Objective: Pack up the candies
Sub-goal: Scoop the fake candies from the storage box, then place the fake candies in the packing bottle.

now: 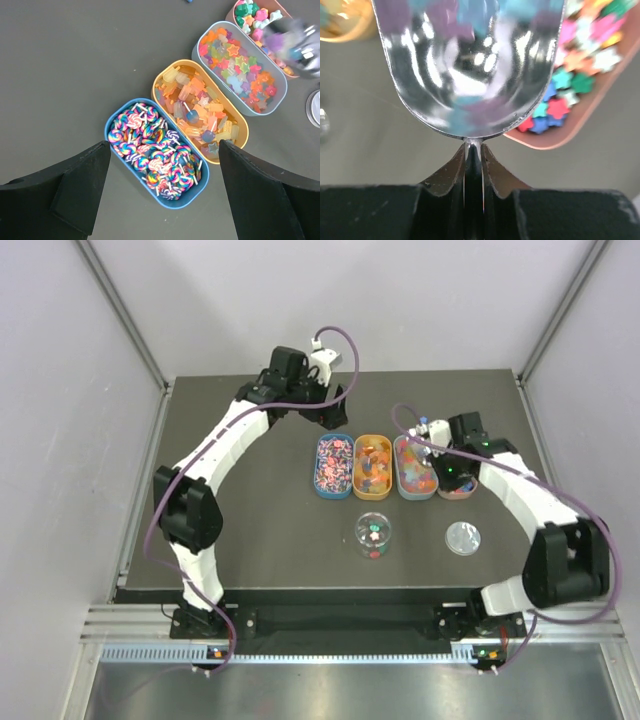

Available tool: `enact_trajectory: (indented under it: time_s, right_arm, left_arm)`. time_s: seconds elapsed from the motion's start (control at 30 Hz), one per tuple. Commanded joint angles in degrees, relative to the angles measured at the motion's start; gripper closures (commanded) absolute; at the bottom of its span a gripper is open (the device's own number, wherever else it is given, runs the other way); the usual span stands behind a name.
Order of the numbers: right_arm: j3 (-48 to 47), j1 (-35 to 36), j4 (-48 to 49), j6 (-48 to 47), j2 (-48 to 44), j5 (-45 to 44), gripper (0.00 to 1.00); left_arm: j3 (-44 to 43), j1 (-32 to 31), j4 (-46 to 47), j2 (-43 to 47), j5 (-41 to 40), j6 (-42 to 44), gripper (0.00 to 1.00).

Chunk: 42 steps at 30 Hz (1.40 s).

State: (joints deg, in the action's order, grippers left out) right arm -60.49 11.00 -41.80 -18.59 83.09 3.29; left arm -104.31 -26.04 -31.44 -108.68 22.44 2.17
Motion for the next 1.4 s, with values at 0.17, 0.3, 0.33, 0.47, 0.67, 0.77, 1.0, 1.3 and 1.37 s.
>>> enact_trajectory:
  time_s: [0.17, 0.3, 0.33, 0.47, 0.67, 0.77, 1.0, 1.3, 1.37]
  right_arm:
    - [-8.41, -0.55, -14.95, -17.52, -11.46, 6.91, 1.0]
    - [-6.14, -0.37, -25.75, -26.39, -10.93, 6.12, 1.0]
    - [-5.78, -0.28, -27.27, -30.5, -11.02, 6.03, 1.0]
    - [-6.12, 2.09, -33.16, -39.05, -11.37, 0.43, 1.0]
    - [-12.18, 6.74, -38.44, -46.45, -10.49, -7.24, 1.0]
    - [-13.86, 10.69, -40.72, -46.71, -9.35, -8.38, 1.0]
    - [-13.6, 20.36, -42.57, -43.64, -8.47, -10.93, 1.0]
    - [-12.99, 26.16, -42.75, -42.14, -6.45, -18.93, 1.0]
    - [-12.55, 26.96, -42.66, -42.32, -5.93, -20.86, 1.0]
  left_arm:
    - [0.51, 0.46, -5.55, 7.96, -1.78, 6.52, 0.07]
    - [2.09, 1.17, -5.13, 9.89, -2.14, 5.39, 0.07]
    - [3.05, 1.26, -5.03, 10.42, -2.05, 5.04, 0.07]
    - [5.08, 1.43, -5.29, 13.4, -2.92, 5.47, 0.06]
    - [7.63, 3.1, -5.21, 15.86, -4.42, 5.47, 0.06]
    - [10.0, 4.33, -4.24, 16.48, -4.94, 5.3, 0.06]
    - [12.03, 7.76, -3.28, 16.93, -5.56, 4.07, 0.06]
    - [11.76, 9.25, -2.75, 17.1, -4.86, 2.75, 0.06]
    - [11.85, 9.52, -2.66, 17.19, -4.86, 2.57, 0.06]
